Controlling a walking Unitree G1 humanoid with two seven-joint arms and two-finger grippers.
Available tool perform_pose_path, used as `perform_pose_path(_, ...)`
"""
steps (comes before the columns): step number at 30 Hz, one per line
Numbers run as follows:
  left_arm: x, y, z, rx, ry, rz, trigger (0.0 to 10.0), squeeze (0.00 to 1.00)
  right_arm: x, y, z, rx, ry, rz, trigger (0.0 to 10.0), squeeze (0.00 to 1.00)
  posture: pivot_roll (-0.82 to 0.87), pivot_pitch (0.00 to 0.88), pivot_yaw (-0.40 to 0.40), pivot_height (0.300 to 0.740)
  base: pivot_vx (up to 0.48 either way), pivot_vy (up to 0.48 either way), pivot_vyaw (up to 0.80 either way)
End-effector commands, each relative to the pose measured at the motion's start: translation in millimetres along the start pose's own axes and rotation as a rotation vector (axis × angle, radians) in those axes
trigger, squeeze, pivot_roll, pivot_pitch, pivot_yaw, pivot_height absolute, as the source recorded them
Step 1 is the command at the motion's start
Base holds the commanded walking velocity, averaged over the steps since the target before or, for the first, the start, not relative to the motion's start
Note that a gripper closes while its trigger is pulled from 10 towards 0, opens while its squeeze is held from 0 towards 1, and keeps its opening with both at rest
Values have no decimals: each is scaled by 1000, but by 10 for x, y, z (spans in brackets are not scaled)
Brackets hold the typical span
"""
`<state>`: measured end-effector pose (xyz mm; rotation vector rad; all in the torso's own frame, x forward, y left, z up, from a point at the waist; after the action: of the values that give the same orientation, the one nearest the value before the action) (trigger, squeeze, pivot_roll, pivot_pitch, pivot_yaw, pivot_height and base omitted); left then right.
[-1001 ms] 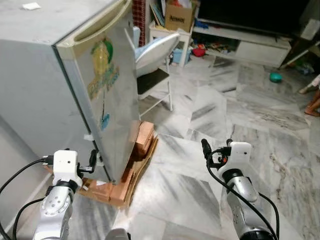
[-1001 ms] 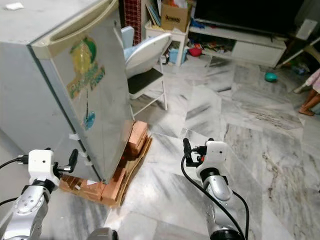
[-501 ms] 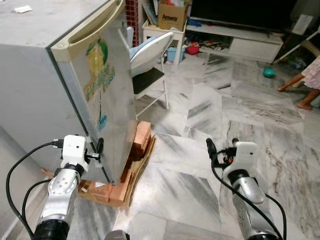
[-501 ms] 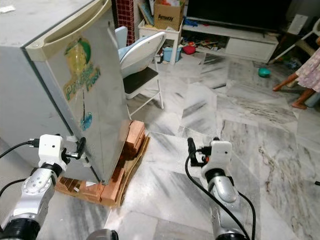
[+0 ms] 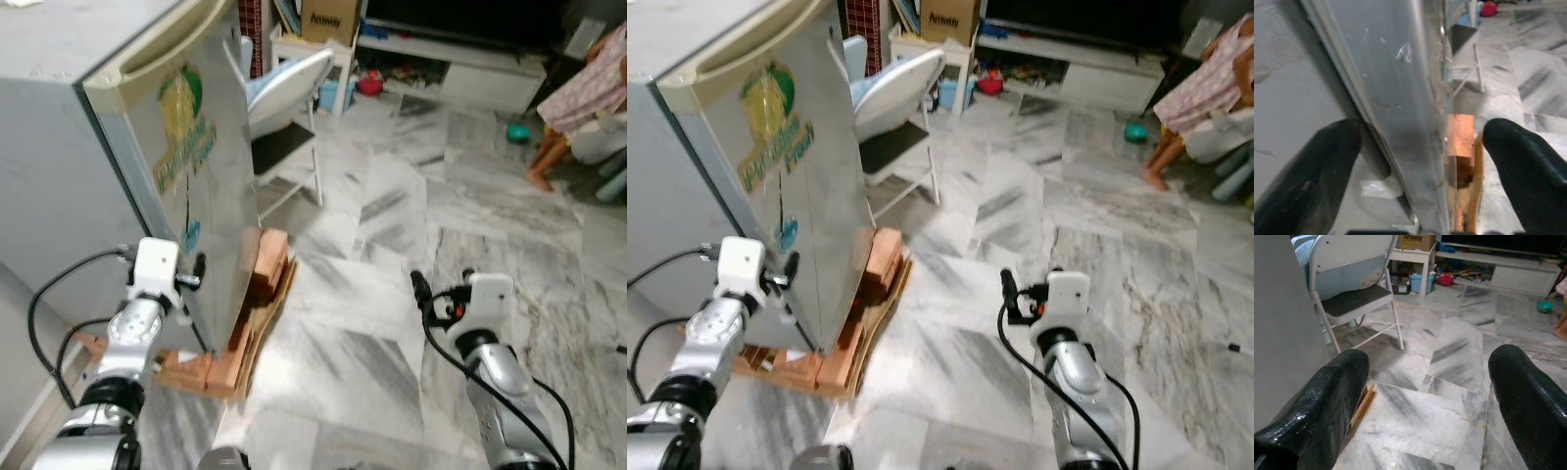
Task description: Restocking fridge
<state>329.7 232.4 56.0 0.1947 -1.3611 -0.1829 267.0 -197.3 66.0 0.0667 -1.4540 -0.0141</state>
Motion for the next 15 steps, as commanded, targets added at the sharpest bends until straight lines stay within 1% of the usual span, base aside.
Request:
perform_pose_path(1,104,111,-58,46,-16,-6,10000,0,-12,-36,56,-14,12,3,10000,0,-79,73,-68,740,0,0,0)
perform_pose_path(3,114,134,-63,56,-17,-4,10000,0,-16,-34,66,-14,13,2,10000,0,-81,73,-68,740,0,0,0)
perform_pose_path(4,131,182,-75,78,-19,8,10000,0,-24,-31,84,-14,17,2,10000,0,-84,74,-67,740,0,0,0)
perform_pose_path(6,150,204,-90,87,-21,16,10000,0,-31,-37,99,-16,24,1,10000,0,-82,76,-67,740,0,0,0)
perform_pose_path(9,188,148,-114,61,-34,10,10000,0,-46,-40,105,-16,32,2,10000,0,-80,77,-69,740,0,0,0)
perform_pose_path(10,265,26,-154,13,-62,20,10000,0,-99,-44,108,-11,61,6,10000,0,-77,77,-71,740,0,0,0)
perform_pose_path(12,446,-262,-237,-84,-114,167,10000,0,-298,-108,145,-10,177,101,10000,0,-68,77,-74,740,0,0,0)
perform_pose_path(13,498,-334,-249,-111,-133,157,10000,0,-347,-132,159,-13,206,106,10000,0,-59,77,-78,740,0,0,0)
perform_pose_path(14,562,-416,-258,-145,-160,121,10000,0,-389,-157,173,-20,232,95,10000,0,-57,76,-80,740,0,0,0)
perform_pose_path(15,661,-547,-267,-198,-198,99,10000,0,-443,-191,191,-30,265,84,10000,0,-52,76,-81,740,0,0,0)
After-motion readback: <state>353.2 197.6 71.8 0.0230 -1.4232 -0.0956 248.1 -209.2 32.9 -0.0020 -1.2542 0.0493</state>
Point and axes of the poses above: a point about 5 cm out from each wrist's last joint towards the gripper, its own z axis pointing back from the gripper into the wrist, its own x axis along the axis of the wrist's last joint, y = z × x, the point moved 1 cm from there along -z, pointing out of the wrist towards the gripper, and after that the axes turned 1 degree about -z, right-handed, at the moved point
